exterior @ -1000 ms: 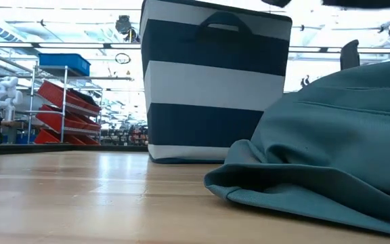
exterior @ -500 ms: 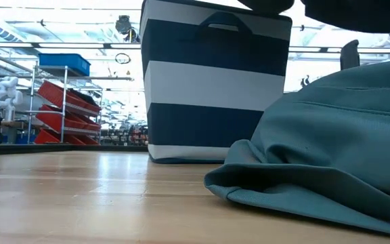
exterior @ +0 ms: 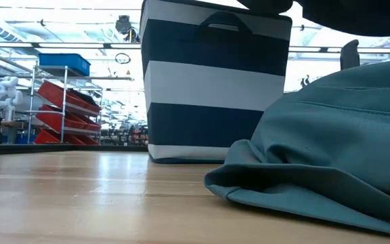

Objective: Sort clothes
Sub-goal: Put the gray cargo shorts into the blue laundry organizer

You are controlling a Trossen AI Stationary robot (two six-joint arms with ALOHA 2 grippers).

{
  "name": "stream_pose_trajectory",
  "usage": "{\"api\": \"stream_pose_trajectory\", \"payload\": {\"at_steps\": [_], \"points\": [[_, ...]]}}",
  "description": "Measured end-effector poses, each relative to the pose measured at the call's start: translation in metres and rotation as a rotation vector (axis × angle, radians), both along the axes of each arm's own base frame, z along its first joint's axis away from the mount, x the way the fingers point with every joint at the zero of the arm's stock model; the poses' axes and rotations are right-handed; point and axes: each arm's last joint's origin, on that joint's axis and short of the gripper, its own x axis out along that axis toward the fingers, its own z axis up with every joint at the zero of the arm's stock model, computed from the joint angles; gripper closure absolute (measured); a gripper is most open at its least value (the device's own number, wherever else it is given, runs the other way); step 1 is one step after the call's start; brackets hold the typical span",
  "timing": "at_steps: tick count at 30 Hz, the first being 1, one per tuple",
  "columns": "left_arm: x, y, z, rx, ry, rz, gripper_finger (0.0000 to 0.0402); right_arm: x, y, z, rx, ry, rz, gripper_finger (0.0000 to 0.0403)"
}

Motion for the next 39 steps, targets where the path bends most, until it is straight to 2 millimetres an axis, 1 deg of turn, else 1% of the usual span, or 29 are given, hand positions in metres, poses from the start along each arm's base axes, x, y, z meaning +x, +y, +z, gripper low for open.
{"api": "stream_pose_trajectory", "payload": {"at_steps": [5, 7, 14, 18, 27, 32, 37, 39], "points": [[-0.005, -0.005, -0.001, -0.066, 0.046, -0.209, 0.0214, 0.0, -0.001, 0.0, -0.024, 0.001, -0.021, 0.0402], [-0.005, -0.007, -0.001, -0.082, 0.057, -0.231, 0.0214, 0.0, -0.001, 0.0, -0.032, 0.0, -0.038, 0.0402], [0.0, -0.009, -0.005, -0.09, 0.06, -0.188, 0.0214, -0.001, -0.001, 0.0, -0.036, -0.002, -0.043, 0.0402], [0.01, -0.011, -0.012, -0.09, 0.063, -0.188, 0.0214, -0.001, -0.002, 0.001, -0.036, -0.003, -0.044, 0.0402], [0.024, -0.014, -0.018, -0.095, 0.003, -0.201, 0.0214, 0.0, -0.003, 0.001, -0.018, -0.011, -0.056, 0.0402], [0.035, -0.014, -0.025, -0.115, -0.015, -0.11, 0.0214, 0.001, -0.002, 0.001, -0.015, -0.011, -0.058, 0.0402], [0.038, -0.014, -0.024, -0.127, -0.06, -0.092, 0.0215, 0.006, 0.001, -0.002, -0.003, -0.003, -0.056, 0.0402], [0.039, -0.013, -0.021, -0.132, -0.052, -0.053, 0.023, 0.009, 0.002, -0.003, 0.008, -0.001, -0.055, 0.0402]]}}
